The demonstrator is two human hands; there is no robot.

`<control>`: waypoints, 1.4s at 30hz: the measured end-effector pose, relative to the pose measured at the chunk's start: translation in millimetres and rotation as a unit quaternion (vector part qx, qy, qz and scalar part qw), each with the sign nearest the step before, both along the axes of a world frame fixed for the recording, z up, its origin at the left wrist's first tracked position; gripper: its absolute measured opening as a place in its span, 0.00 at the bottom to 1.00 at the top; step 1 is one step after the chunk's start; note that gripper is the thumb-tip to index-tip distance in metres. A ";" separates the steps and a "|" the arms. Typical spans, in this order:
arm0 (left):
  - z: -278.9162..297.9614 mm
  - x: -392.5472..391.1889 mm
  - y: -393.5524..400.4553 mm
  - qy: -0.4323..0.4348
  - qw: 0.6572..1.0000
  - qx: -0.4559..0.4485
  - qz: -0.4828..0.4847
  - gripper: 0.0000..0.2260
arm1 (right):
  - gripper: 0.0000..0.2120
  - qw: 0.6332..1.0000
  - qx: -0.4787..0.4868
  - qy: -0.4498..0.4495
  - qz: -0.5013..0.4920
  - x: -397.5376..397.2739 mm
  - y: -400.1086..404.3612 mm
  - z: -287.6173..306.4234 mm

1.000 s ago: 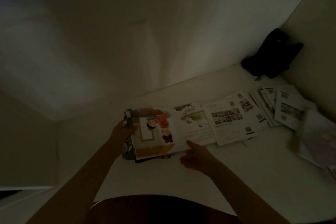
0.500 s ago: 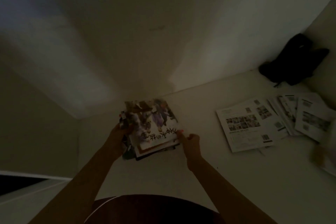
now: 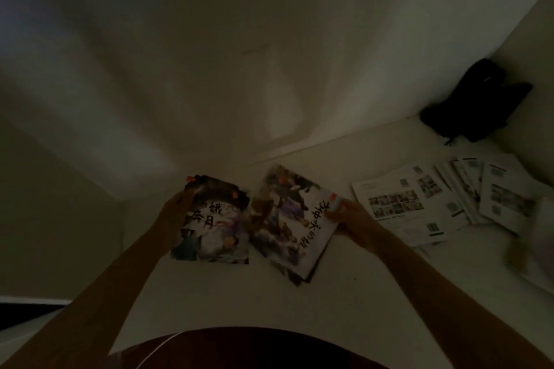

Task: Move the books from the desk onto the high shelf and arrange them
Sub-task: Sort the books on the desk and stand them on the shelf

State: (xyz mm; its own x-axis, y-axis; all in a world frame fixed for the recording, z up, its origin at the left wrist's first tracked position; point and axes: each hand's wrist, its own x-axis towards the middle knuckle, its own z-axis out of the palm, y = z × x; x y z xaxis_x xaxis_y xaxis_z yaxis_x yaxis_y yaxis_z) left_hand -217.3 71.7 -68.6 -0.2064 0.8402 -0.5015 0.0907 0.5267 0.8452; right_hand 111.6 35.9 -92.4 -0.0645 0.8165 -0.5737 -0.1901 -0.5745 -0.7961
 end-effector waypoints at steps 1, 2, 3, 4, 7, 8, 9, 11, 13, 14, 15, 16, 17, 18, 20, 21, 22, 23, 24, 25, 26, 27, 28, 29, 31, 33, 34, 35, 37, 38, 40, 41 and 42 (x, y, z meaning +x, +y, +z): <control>2.4 1.1 1.2 0.015 0.999 -0.017 -0.024 0.20 | 0.15 0.998 0.000 -0.030 0.057 4.5 6.1 7.2; 5.1 5.4 1.6 0.029 0.997 -0.040 -0.053 0.22 | 0.15 0.990 0.010 -0.065 0.122 5.1 13.3 16.0; 9.2 12.2 0.8 0.046 0.993 -0.067 -0.086 0.24 | 0.14 0.976 0.029 -0.104 0.192 2.7 20.9 25.3; 12.7 20.5 -0.7 0.050 0.988 -0.086 -0.121 0.24 | 0.12 0.954 0.053 -0.144 0.256 -2.8 28.7 33.2; 15.6 42.7 -5.8 -0.038 0.966 -0.096 -0.238 0.22 | 0.06 0.878 0.134 -0.264 0.376 -31.1 45.3 41.9; 14.3 47.6 -7.0 -0.041 0.953 -0.091 -0.287 0.18 | 0.09 0.850 0.166 -0.304 0.397 -40.0 49.1 41.0; 12.2 51.1 -7.0 -0.009 0.935 -0.092 -0.342 0.14 | 0.12 0.826 0.190 -0.336 0.410 -47.3 51.9 39.4; 3.0 52.9 -6.8 0.058 0.902 -0.116 -0.413 0.15 | 0.16 0.822 0.189 -0.356 0.402 -56.6 52.6 34.8; -4.9 54.8 -8.3 0.065 0.881 -0.161 -0.441 0.21 | 0.12 0.853 0.160 -0.334 0.369 -63.7 48.1 26.3; -7.7 58.5 -10.3 0.058 0.881 -0.167 -0.438 0.22 | 0.10 0.864 0.152 -0.327 0.351 -66.9 44.6 21.4; -11.6 62.1 -13.0 0.045 0.893 -0.168 -0.415 0.21 | 0.12 0.875 0.155 -0.322 0.328 -70.5 40.4 16.7; -14.9 68.1 -16.1 0.025 0.913 -0.163 -0.373 0.20 | 0.15 0.887 0.160 -0.320 0.292 -71.9 36.7 11.6; -19.8 74.5 -19.4 0.006 0.934 -0.159 -0.320 0.20 | 0.21 0.897 0.162 -0.326 0.251 -70.1 32.2 8.4; -25.0 82.3 -22.0 -0.012 0.953 -0.152 -0.262 0.21 | 0.24 0.902 0.160 -0.342 0.211 -65.0 27.9 4.8; -38.9 94.9 -21.7 -0.021 0.977 -0.136 -0.161 0.21 | 0.24 0.903 0.157 -0.376 0.135 -46.2 17.0 -3.1; -45.2 100.3 -20.5 -0.007 0.982 -0.128 -0.137 0.19 | 0.22 0.901 0.152 -0.395 0.095 -32.3 9.6 -7.0; -49.7 105.4 -20.0 0.023 0.984 -0.116 -0.130 0.17 | 0.20 0.896 0.142 -0.415 0.061 -16.3 1.2 -12.4; -51.8 110.1 -20.4 0.082 0.982 -0.100 -0.136 0.15 | 0.19 0.889 0.132 -0.438 0.034 -0.6 -7.3 -14.4; -53.1 114.9 -20.4 0.168 0.969 -0.090 -0.155 0.17 | 0.19 0.882 0.119 -0.457 0.008 17.6 -15.8 -16.0; -55.0 119.3 -20.3 0.268 0.943 -0.091 -0.175 0.23 | 0.20 0.875 0.103 -0.472 -0.019 37.4 -23.7 -17.3; -53.8 124.3 -20.7 0.354 0.912 -0.095 -0.184 0.30 | 0.20 0.871 0.081 -0.483 -0.044 57.7 -32.2 -18.6; -51.3 129.8 -20.0 0.406 0.891 -0.090 -0.182 0.35 | 0.19 0.867 0.061 -0.491 -0.064 78.2 -40.9 -18.6; -48.4 138.5 -18.1 0.432 0.880 -0.066 -0.186 0.37 | 0.18 0.863 0.046 -0.496 -0.081 98.2 -49.1 -20.6; -43.8 150.5 -15.3 0.447 0.872 -0.031 -0.198 0.37 | 0.16 0.860 0.032 -0.500 -0.095 116.7 -56.9 -20.8; -39.1 184.3 -6.5 0.446 0.860 0.033 -0.246 0.29 | 0.14 0.854 0.014 -0.505 -0.123 149.4 -66.8 -22.1; -37.5 228.6 -2.9 0.375 0.873 0.086 -0.299 0.19 | 0.14 0.856 0.022 -0.499 -0.133 175.9 -67.3 -20.1; -36.3 252.0 -6.2 0.321 0.882 0.111 -0.328 0.15 | 0.14 0.858 0.030 -0.496 -0.130 188.0 -63.7 -19.5; -36.2 275.1 -11.3 0.273 0.884 0.136 -0.354 0.12 | 0.15 0.861 0.039 -0.492 -0.121 199.3 -57.7 -17.8; -41.1 317.0 -22.7 0.223 0.868 0.168 -0.410 0.10 | 0.16 0.872 0.061 -0.477 -0.092 219.7 -40.1 -17.7; -45.2 334.9 -27.7 0.222 0.855 0.174 -0.435 0.12 | 0.17 0.881 0.069 -0.462 -0.072 227.8 -30.2 -17.4; -52.5 361.6 -34.5 0.257 0.837 0.174 -0.450 0.17 | 0.21 0.898 0.075 -0.432 -0.025 241.7 -9.3 -16.0; -54.8 371.3 -36.9 0.284 0.833 0.172 -0.443 0.19 | 0.22 0.901 0.080 -0.426 0.007 247.7 0.4 -17.1; -57.4 378.2 -39.3 0.307 0.830 0.168 -0.435 0.21 | 0.23 0.901 0.082 -0.424 0.043 253.4 10.4 -20.5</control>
